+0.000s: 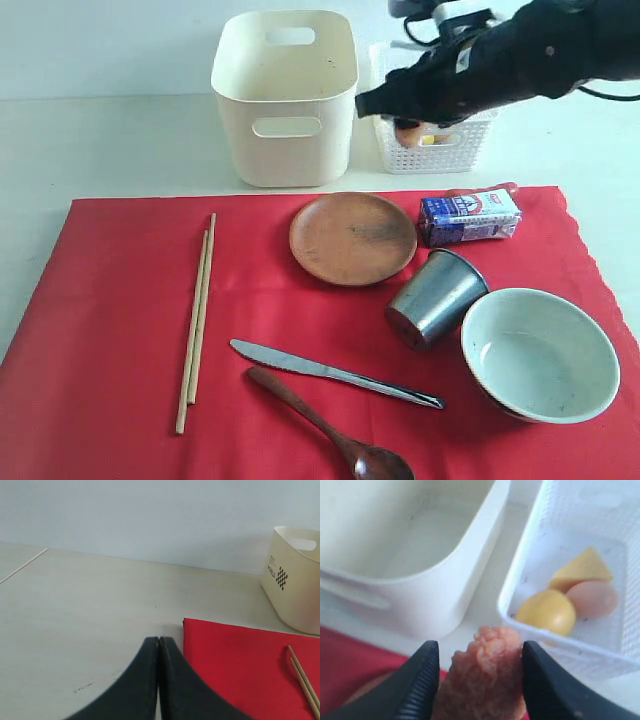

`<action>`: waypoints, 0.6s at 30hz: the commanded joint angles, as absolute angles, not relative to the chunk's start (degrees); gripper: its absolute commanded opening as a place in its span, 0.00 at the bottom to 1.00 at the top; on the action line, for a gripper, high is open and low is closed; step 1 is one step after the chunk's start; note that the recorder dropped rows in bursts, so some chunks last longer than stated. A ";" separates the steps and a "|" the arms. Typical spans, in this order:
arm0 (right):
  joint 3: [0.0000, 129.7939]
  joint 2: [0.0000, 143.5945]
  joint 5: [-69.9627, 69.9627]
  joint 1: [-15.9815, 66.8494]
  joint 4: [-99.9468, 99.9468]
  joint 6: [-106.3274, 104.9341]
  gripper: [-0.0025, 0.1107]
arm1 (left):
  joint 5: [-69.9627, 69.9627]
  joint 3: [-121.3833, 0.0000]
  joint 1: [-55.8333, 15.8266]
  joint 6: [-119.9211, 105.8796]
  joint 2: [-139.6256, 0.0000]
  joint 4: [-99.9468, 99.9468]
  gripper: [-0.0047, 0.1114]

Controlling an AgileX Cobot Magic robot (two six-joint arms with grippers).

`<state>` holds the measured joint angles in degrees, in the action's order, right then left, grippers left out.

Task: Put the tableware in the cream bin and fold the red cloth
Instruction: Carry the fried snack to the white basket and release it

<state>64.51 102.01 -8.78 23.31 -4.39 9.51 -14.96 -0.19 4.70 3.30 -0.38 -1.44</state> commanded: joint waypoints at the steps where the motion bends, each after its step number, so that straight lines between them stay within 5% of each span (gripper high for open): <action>1: 65.12 103.58 5.25 17.40 -4.64 9.21 0.02 | -14.76 0.00 4.43 3.16 0.00 -1.84 0.06; 12: 81.76 120.84 6.13 11.64 -4.48 9.21 0.03 | -14.76 0.00 4.43 3.16 0.00 -1.84 0.06; 18: 82.16 123.19 6.13 11.64 -4.48 9.21 0.23 | -14.76 0.00 4.43 3.16 0.00 -1.84 0.06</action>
